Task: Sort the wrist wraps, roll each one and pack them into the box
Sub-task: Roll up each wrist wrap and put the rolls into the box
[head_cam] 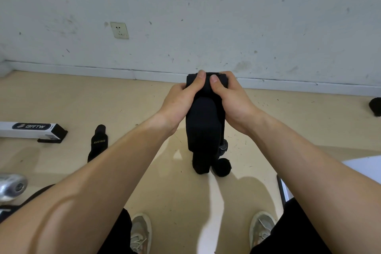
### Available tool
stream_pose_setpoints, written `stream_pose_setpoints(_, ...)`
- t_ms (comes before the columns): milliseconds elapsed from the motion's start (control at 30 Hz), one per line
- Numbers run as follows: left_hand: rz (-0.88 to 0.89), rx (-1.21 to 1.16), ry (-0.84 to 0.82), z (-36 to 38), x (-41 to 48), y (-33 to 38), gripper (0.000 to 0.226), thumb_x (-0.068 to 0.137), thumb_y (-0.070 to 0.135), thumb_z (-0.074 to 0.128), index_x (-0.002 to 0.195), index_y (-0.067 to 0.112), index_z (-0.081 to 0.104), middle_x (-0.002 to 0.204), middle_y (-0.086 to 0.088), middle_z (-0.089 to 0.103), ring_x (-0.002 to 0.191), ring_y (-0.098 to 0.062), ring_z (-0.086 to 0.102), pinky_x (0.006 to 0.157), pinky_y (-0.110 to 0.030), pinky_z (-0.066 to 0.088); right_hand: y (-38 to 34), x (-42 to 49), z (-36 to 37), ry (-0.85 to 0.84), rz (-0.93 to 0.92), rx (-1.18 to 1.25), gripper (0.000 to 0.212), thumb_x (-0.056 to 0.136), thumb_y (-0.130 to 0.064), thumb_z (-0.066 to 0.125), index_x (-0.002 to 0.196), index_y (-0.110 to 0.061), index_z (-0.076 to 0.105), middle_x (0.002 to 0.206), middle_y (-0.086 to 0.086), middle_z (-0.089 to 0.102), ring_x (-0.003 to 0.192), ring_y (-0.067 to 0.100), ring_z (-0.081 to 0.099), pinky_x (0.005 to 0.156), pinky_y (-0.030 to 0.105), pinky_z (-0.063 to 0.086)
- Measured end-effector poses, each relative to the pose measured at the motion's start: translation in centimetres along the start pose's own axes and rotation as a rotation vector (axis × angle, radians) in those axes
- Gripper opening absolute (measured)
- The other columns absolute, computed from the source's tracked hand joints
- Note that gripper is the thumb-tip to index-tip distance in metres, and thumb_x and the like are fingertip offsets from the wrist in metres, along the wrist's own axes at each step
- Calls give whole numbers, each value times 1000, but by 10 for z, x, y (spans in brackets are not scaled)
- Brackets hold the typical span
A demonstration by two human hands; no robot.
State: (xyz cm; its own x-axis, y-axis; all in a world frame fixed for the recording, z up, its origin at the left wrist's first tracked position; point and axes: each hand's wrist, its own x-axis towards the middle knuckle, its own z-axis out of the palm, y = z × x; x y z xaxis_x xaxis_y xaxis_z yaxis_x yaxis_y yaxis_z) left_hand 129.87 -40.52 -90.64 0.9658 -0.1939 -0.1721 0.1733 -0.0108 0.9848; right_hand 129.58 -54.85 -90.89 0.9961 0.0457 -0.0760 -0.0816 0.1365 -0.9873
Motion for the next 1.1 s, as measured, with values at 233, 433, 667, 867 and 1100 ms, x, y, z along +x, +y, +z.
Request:
stream_pose_setpoints(233,8,-18,34,-2,2,-1,54,90,51,67,120,6,72,114,-11,78,108,-26,75,105,-49,55,-3,-3,-3,-63,54,75,15,104,-20,57,118,-19,54,109,5,67,98,18,69,93,39,56)
stream_pose_setpoints(433,29,12,98,-1,6,-3,38,98,36,70,123,7,64,114,-10,76,103,-22,76,95,-40,59,-5,-4,-3,-42,174,-11,47,98,-59,53,127,-22,59,115,-6,73,103,13,72,91,41,58)
stream_pose_setpoints(667,0,-59,34,-3,2,2,58,81,39,77,129,10,61,122,-10,74,111,-23,74,104,-43,56,-5,-2,-3,-33,88,73,34,104,-35,55,126,-9,52,122,12,68,111,25,70,96,41,58)
stream_pose_setpoints(867,-25,-47,-64,-3,2,3,49,102,47,60,128,7,69,123,-11,75,115,-25,72,108,-43,53,-6,-4,-3,-62,59,76,19,105,-22,55,123,-15,54,112,8,66,100,22,69,89,36,59)
stream_pose_setpoints(1100,23,-70,51,-2,4,1,44,96,35,72,129,7,61,122,-14,74,110,-28,74,103,-49,56,-10,-6,-4,-47,128,83,35,102,-40,56,130,-19,55,113,-2,69,103,16,70,97,45,57)
